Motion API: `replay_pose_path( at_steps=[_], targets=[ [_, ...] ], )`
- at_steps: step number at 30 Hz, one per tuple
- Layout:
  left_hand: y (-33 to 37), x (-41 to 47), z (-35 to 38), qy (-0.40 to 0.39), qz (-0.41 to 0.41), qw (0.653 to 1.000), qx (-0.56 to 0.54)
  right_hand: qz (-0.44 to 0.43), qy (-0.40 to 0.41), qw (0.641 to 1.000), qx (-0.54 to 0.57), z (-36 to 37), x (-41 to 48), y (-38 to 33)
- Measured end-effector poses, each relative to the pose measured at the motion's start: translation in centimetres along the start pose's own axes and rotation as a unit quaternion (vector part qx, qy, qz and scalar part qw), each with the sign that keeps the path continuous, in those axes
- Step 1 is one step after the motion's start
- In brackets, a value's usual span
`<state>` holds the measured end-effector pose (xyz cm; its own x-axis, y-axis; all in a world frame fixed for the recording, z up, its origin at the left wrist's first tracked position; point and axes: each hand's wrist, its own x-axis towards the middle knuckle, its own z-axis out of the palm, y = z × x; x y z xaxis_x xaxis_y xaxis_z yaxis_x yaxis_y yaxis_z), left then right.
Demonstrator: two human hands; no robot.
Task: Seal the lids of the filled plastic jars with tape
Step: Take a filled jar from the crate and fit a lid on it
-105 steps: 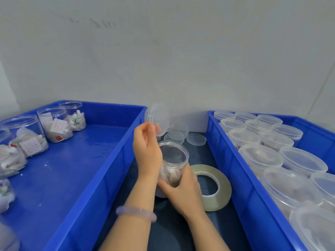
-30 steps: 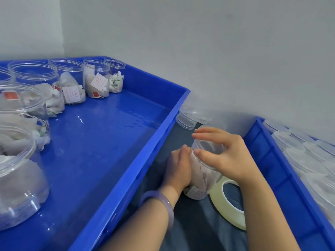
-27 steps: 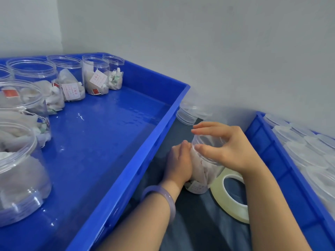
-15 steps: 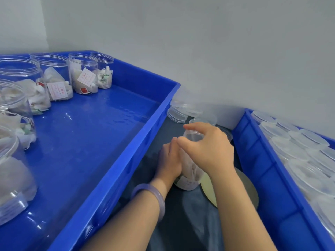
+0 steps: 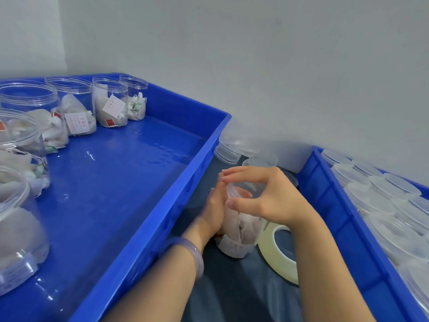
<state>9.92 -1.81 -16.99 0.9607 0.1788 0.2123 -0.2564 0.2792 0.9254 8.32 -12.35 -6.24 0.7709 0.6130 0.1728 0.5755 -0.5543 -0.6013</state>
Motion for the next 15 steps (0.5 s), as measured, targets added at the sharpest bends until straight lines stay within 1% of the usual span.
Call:
replay_pose_path(
  at_steps=[2,3,5,7,8,10,12,14,15],
  targets=[
    [0.3,0.1,-0.4,-0.025,-0.010,0.999,-0.032,-0.017,-0.030,0.998,0.049,-0.3,-0.1,0.3],
    [0.2,0.1,-0.3,-0.025,-0.015,0.999,-0.036,-0.018,-0.027,0.997,0.065,-0.2,-0.2,0.4],
    [0.0,-0.2,0.1,-0.002,-0.015,1.000,-0.024,-0.003,0.013,0.998,0.063,0.2,-0.6,0.7],
    [-0.1,-0.6,0.5,0.033,-0.013,0.999,0.022,0.045,0.080,0.996,0.016,0.7,-0.7,0.6],
    [-0.2,-0.8,0.8,0.060,-0.008,0.996,0.068,0.080,0.113,0.990,-0.015,1.0,-0.6,0.3],
    [-0.4,-1.1,1.0,0.108,0.028,0.979,0.172,0.143,0.166,0.972,-0.080,1.7,-0.5,-0.5],
    [-0.4,-1.1,0.9,0.120,0.053,0.958,0.254,0.172,0.197,0.957,-0.125,2.4,-0.4,-1.0],
    [-0.4,-0.8,0.8,0.111,0.033,0.959,0.260,0.197,0.215,0.942,-0.165,3.2,-0.4,-1.0],
    [-0.3,-0.6,0.7,0.107,0.015,0.968,0.225,0.218,0.221,0.934,-0.173,3.5,-0.5,-1.0]
  ],
)
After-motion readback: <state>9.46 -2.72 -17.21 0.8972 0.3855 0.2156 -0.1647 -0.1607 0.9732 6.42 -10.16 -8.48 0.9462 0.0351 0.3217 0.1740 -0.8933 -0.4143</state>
